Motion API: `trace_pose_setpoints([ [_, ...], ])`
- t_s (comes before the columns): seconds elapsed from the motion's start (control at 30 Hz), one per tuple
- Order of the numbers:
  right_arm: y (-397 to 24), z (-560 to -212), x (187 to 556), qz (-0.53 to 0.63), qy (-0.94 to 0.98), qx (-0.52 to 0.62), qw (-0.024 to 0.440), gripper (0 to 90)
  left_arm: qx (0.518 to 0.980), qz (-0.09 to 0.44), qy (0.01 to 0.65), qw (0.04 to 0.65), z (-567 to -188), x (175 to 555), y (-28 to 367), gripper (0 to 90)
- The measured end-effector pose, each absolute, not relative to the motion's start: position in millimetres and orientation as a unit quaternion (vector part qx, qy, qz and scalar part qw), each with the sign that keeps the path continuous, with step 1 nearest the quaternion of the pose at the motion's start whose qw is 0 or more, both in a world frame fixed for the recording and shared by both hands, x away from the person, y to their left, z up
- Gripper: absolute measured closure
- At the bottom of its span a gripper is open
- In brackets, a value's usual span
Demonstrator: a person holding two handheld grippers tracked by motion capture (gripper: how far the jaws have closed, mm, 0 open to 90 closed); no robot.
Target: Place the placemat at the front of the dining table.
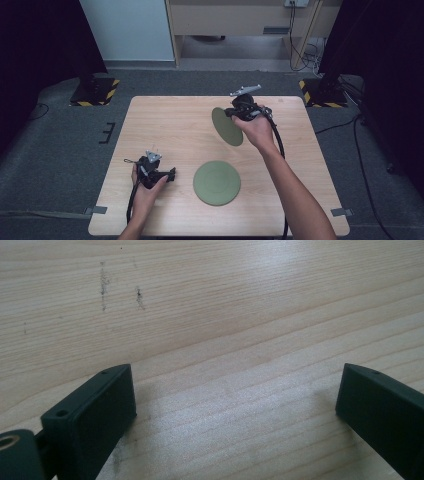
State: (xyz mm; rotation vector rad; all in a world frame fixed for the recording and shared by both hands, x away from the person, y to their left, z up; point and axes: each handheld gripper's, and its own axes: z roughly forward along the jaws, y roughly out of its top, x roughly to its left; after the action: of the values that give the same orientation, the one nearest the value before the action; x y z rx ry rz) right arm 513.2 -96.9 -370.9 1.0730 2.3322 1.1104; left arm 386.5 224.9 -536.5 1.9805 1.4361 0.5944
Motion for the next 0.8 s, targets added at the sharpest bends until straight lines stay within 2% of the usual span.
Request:
trace_pose_setpoints([
  [0.8, -86.4, -366.9, 538.0, 0.381, 0.817, 0.393, 0.183, 86.1, 0.748, 0.223, 0.545, 0.305, -536.7, 388.0, 223.1, 0.3],
])
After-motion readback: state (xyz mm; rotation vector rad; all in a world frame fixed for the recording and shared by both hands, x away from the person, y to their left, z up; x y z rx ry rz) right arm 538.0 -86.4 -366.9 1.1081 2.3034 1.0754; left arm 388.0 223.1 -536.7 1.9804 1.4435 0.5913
